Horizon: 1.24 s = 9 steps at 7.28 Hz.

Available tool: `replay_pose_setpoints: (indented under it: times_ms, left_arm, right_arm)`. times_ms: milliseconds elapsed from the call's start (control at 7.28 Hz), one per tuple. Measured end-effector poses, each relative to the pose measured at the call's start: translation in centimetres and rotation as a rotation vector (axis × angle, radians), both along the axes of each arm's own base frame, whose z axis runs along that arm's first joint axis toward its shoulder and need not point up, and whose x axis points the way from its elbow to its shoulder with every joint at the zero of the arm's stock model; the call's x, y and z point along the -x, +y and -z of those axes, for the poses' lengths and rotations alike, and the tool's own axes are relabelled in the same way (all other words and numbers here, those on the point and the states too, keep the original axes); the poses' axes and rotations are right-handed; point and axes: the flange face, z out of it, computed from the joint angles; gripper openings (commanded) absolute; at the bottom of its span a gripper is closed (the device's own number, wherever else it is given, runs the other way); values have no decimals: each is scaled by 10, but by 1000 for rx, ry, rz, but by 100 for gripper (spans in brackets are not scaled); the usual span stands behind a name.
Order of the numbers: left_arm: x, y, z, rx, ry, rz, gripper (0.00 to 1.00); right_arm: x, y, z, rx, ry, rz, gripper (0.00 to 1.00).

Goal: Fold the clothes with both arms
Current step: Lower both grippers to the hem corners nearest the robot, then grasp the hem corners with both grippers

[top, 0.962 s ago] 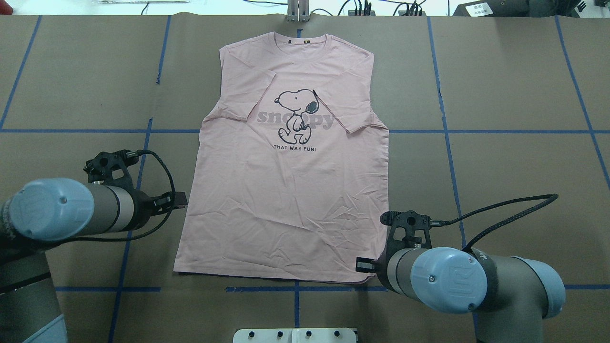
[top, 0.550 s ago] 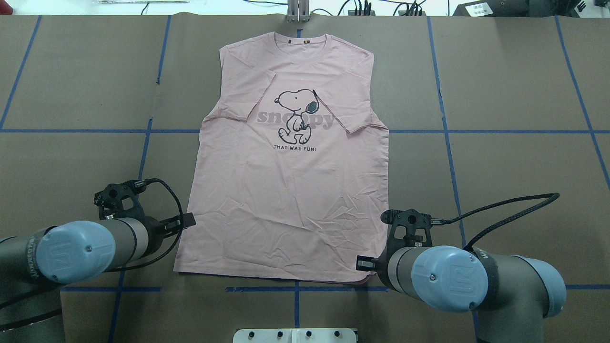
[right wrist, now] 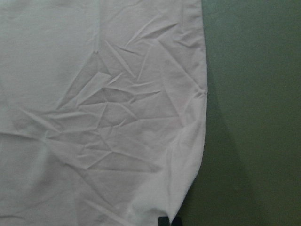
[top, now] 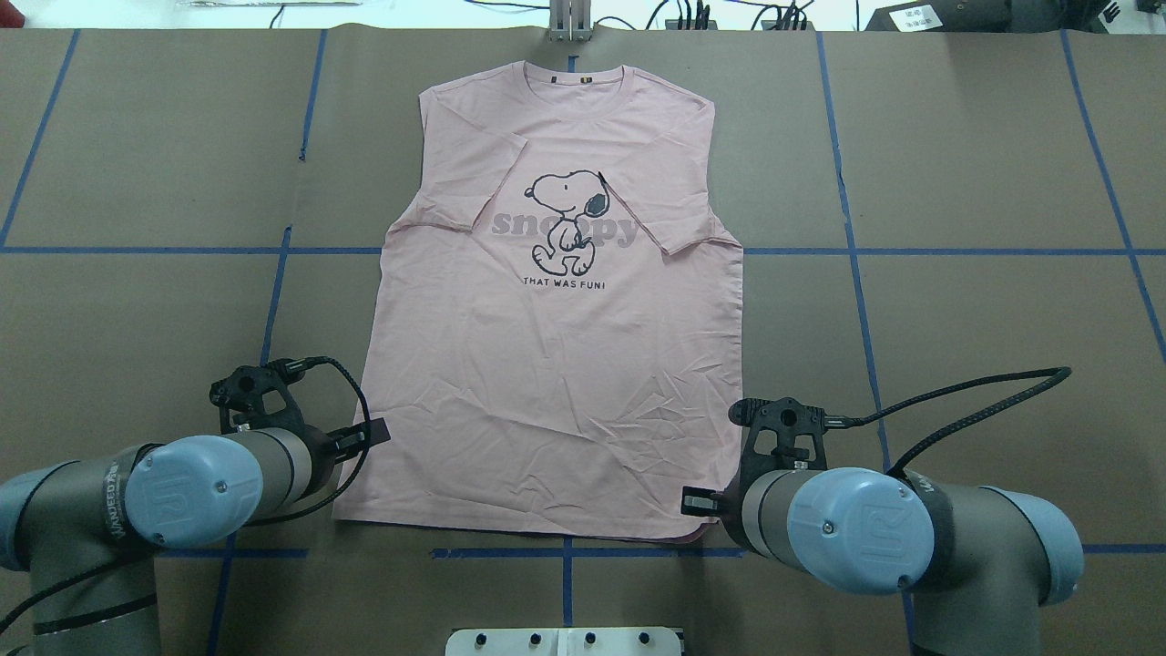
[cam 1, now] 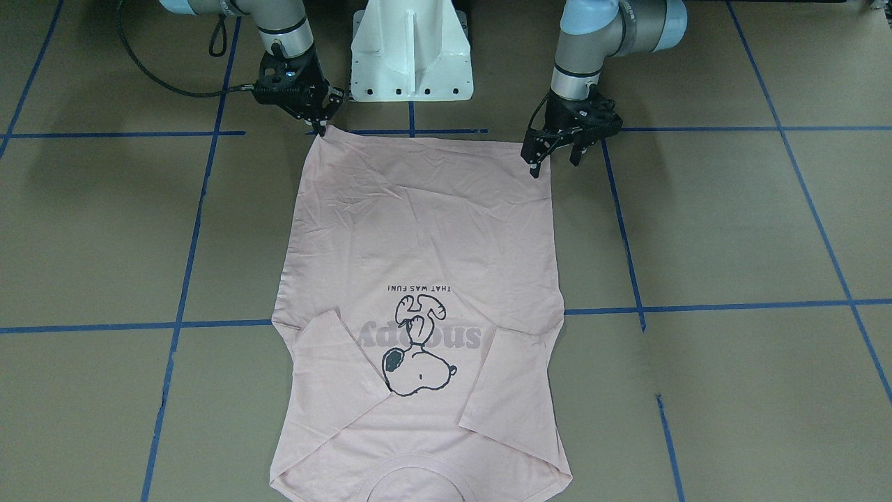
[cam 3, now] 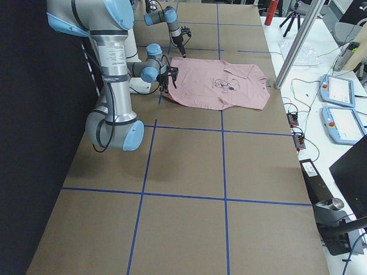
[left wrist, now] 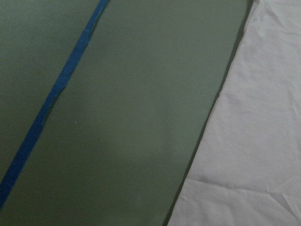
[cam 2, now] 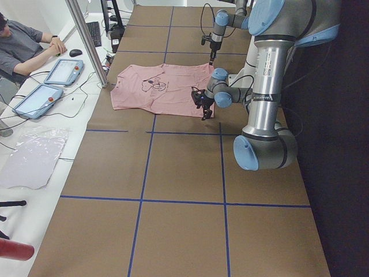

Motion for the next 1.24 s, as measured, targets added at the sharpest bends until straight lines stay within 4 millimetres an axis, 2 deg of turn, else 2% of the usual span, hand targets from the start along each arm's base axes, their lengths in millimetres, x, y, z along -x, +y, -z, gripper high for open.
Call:
replay_pose_setpoints:
  times_ms: [412,962,1100,1237]
  left_arm:
    - [-12,23,-1,5,-2,-46,100]
    - [-15,37,-3,8,-6,-75,94]
    - [-17,41,-3,8,-7,-82,87]
    - [-18,44,-4,9,-8,-88,75]
  right_arm:
    - [-1,-1,1,0,-1,-1,0]
    - [-2,0,3,0,-6,-1,0]
    - [-2,0,3,0,-6,-1,0]
    - [-2,-1,2,0,-5,-1,0]
